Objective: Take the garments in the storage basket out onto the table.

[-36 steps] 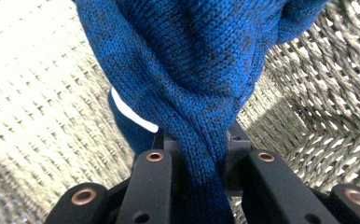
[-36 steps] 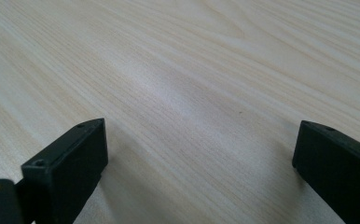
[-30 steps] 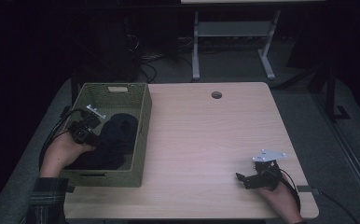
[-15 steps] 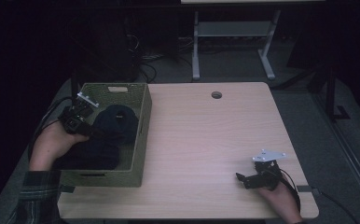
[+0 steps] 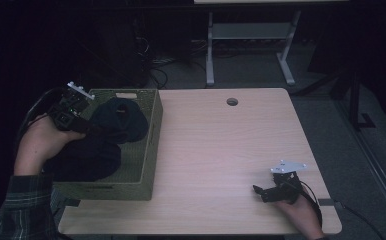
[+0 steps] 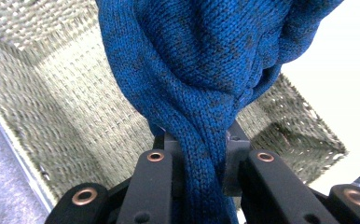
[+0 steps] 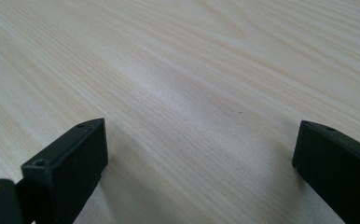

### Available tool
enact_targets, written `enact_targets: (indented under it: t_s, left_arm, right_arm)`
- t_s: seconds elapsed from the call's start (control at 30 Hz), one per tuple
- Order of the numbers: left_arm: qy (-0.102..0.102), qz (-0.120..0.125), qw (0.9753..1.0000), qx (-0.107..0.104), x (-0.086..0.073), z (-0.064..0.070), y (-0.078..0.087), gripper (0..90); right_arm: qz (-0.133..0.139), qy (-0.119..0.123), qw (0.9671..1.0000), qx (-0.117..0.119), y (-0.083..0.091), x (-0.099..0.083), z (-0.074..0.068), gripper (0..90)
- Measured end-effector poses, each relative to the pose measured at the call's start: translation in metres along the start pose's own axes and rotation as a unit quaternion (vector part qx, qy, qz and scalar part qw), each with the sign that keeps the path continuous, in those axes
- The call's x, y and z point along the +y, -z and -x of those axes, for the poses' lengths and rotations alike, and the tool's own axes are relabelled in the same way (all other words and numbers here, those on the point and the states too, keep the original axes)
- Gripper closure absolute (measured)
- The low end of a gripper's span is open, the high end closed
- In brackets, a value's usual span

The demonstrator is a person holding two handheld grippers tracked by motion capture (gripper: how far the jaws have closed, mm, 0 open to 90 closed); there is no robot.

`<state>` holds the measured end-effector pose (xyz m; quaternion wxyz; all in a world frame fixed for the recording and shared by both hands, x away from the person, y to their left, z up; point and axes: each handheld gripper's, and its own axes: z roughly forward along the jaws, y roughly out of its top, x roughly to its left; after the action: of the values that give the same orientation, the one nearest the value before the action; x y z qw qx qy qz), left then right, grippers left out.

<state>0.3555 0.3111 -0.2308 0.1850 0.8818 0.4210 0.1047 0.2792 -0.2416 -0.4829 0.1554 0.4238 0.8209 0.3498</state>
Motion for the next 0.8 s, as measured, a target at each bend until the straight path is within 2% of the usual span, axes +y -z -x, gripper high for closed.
enact_targets:
  t_s: [0.23, 0.67, 0.8]
  left_arm:
    - [-0.010, 0.010, 0.9999, 0.006, 0.011, 0.004, 0.024, 77.4]
    - [-0.032, 0.023, 0.9992, 0.006, 0.027, 0.013, 0.044, 77.4]
    - [-0.037, 0.036, 0.9987, 0.002, 0.035, 0.021, 0.050, 77.4]
  right_arm:
    - [0.000, 0.000, 1.0000, 0.000, 0.000, 0.000, 0.000, 2.9]
    - [0.000, 0.000, 1.0000, 0.000, 0.000, 0.000, 0.000, 2.9]
    - [0.000, 0.000, 1.0000, 0.000, 0.000, 0.000, 0.000, 2.9]
